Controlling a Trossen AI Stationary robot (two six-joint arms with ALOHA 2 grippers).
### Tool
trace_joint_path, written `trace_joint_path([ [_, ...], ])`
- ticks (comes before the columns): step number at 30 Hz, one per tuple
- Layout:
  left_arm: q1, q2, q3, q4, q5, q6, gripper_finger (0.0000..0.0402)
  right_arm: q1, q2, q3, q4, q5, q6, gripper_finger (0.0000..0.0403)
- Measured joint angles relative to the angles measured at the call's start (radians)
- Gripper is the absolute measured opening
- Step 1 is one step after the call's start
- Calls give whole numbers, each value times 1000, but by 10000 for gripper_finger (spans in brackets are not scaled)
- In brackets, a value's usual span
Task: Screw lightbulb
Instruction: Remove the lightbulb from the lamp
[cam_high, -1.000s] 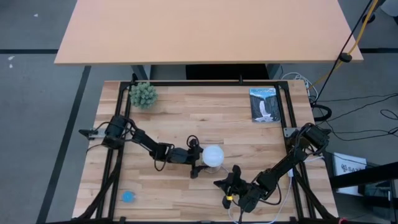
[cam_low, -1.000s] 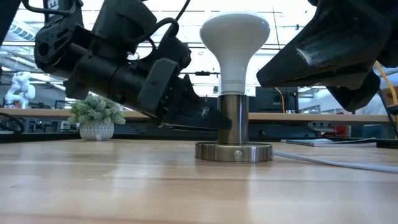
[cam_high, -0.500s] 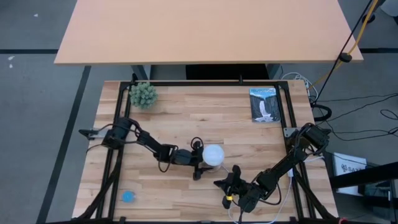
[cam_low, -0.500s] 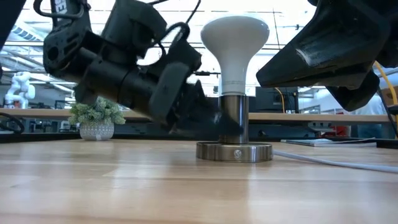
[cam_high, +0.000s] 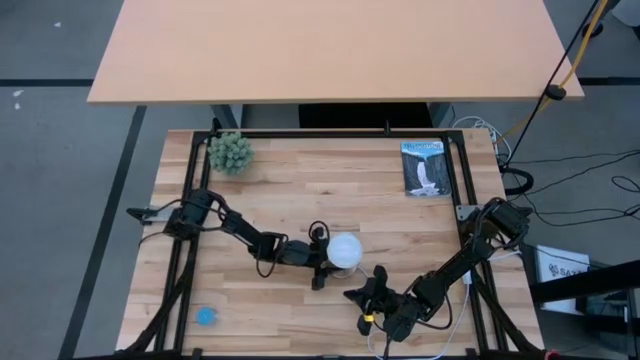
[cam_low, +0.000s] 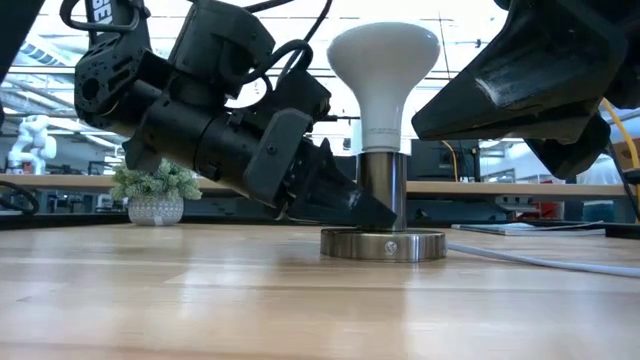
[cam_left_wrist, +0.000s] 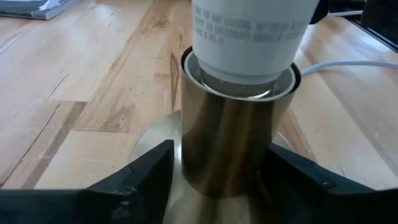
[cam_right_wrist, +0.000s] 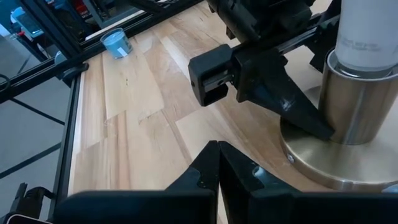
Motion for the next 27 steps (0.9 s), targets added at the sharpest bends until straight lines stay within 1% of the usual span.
trace_joint_path([
  [10, 0, 0, 0, -2, 0, 0, 198, -34, 0, 0, -6, 5, -63, 0],
  [13, 0, 0, 0, -3, 0, 0, 194, -48, 0, 0, -8, 5, -86, 0],
  [15, 0, 0, 0, -3, -1, 2, 193, -54, 0, 0, -18, 5, -66, 0],
  [17, 0, 0, 0, -3, -15, 3, 192, -58, 0, 0, -36, -1, 1, 0],
  [19, 0, 0, 0, -4, -37, 3, 192, -58, 0, 0, -68, -33, 45, 0],
  [22, 0, 0, 0, -6, -73, -4, 191, -51, 0, 0, -109, -84, 60, 0],
  [25, -4, 0, 0, -8, -111, -7, 191, -29, 0, 3, -142, -63, 77, 0],
  [27, -9, 0, 0, -8, -142, -9, 191, -10, 0, 27, -208, -28, 82, 0],
])
